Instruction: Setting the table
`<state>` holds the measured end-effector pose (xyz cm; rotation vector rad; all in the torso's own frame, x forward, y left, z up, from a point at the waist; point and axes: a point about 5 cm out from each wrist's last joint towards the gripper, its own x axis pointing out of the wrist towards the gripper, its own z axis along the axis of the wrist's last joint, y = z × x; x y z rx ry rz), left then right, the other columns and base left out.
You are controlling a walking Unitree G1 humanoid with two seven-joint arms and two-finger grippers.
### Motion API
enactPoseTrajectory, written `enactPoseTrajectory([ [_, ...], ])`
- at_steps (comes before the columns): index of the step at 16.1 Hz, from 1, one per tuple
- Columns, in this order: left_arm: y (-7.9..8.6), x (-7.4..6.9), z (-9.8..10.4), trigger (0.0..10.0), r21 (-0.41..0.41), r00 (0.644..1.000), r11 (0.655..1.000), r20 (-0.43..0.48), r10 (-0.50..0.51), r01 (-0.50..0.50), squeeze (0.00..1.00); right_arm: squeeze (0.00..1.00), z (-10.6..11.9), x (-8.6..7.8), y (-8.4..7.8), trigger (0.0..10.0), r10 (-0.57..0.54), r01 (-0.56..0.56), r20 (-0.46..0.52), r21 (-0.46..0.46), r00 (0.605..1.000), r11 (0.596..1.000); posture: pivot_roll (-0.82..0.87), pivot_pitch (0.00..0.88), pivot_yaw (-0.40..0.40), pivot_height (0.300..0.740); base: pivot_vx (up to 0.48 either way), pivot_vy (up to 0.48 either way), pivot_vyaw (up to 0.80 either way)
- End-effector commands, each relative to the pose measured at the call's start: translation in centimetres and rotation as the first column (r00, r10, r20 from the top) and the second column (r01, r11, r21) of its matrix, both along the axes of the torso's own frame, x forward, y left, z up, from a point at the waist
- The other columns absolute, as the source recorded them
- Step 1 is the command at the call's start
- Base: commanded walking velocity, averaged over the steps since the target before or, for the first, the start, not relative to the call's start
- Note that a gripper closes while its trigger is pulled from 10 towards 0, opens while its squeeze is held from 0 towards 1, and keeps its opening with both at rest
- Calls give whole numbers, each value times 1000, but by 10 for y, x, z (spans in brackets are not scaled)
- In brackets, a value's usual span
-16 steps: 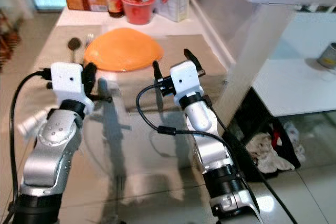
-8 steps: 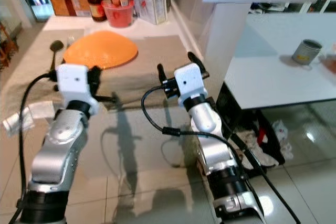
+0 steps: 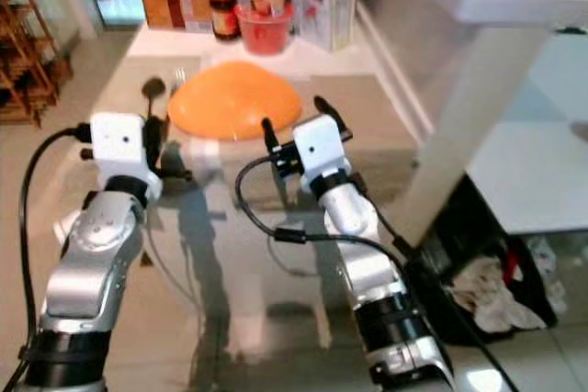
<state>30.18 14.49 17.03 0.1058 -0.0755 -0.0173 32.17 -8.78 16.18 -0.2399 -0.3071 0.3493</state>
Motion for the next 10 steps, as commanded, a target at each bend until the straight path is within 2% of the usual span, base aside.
enactPoseTrajectory([
  [1, -11, 2, 5, 10000, 3, 999, 999, 18, -42, 42, 0, 0, -3, 1, -10, 10000, -29, 29, -8, -1, 1000, 1000, 44, 0, -14, 740, 435, 0, 0],
  [4, -18, 3, 11, 10000, 97, 995, 992, 42, -88, 84, 0, 0, -2, 2, -9, 10000, -28, 28, -7, -3, 1000, 1000, 43, 0, -14, 740, 455, 0, 0],
  [5, -25, 2, 16, 10000, 185, 989, 976, 72, -128, 113, 0, 0, -1, 2, -8, 10000, -25, 25, -1, 0, 1000, 1000, 45, 0, -13, 740, 409, -244, 0],
  [7, -27, 2, 19, 10000, 155, 988, 980, 73, -136, 124, 0, 0, -1, 2, -7, 10000, -23, 23, 3, 2, 1000, 1000, 44, 0, -13, 740, 0, 0, 0],
  [8, -30, 2, 23, 10000, 129, 982, 979, 78, -170, 159, 0, 0, 0, 1, -6, 10000, -21, 21, 4, 3, 1000, 1000, 43, 0, -11, 740, 0, 0, 0],
  [10, -31, 4, 27, 10000, 129, 974, 969, 57, -219, 210, 0, 0, 0, 1, -6, 10000, -22, 22, 7, 7, 1000, 1000, 43, 0, -10, 740, 0, 0, 0],
])
